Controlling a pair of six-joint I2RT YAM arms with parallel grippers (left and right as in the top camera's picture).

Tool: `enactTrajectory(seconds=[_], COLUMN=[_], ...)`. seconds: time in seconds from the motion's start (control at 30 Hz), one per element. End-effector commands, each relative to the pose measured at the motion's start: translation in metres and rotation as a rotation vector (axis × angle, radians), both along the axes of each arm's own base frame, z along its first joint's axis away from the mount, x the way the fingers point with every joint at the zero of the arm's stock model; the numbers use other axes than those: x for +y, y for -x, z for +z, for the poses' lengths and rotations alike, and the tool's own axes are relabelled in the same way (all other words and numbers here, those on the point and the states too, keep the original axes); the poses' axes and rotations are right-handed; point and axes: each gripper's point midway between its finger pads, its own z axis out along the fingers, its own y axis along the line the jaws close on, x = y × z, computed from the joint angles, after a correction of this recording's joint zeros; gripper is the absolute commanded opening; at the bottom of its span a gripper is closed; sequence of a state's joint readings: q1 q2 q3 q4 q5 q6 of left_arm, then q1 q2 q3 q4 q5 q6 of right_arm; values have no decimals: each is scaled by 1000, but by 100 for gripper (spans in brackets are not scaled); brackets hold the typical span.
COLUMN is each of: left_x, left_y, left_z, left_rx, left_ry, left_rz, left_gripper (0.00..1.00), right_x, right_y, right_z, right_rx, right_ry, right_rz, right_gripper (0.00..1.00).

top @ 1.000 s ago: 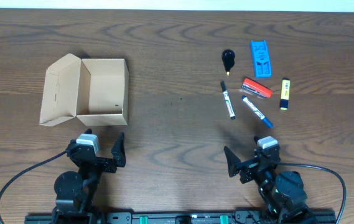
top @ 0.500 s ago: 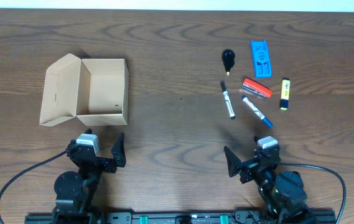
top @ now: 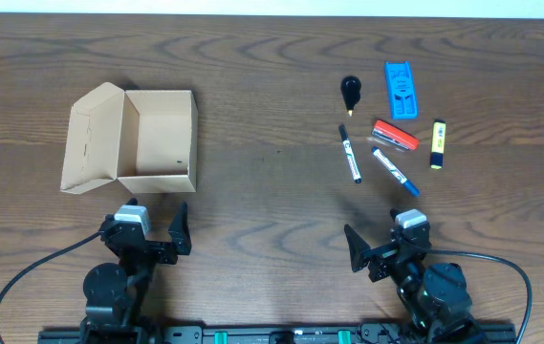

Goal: Pack container

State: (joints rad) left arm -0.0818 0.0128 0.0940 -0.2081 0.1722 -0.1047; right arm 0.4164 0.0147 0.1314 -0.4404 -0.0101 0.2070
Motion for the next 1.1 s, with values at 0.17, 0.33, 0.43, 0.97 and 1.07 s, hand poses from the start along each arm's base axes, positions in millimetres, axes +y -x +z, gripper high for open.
enactTrajectory(seconds=[0.17, 0.33, 0.43, 0.97, 1.07], left_x=[-8, -25, -25, 0, -2], left_y=[1, 5, 8, -62, -86], left_z=[-10, 4, 23, 73, 63], left_rx=[28, -15, -39, 285, 368], left_ry=[51, 71, 52, -259, -261], left_rz=[-40, -138, -149, -63, -76], left_gripper=[95, 95, 95, 95, 95], right_x=[1, 1, 1, 1, 1], right_y=[0, 0, 0, 0, 0], right_z=[0, 0, 0, 0, 0], right_rx=[-12, -12, -12, -12, -12], right_ry=[11, 11, 11, 11, 11], right_rz=[7, 7, 7, 7, 7], right_gripper=[99, 99, 99, 99, 99])
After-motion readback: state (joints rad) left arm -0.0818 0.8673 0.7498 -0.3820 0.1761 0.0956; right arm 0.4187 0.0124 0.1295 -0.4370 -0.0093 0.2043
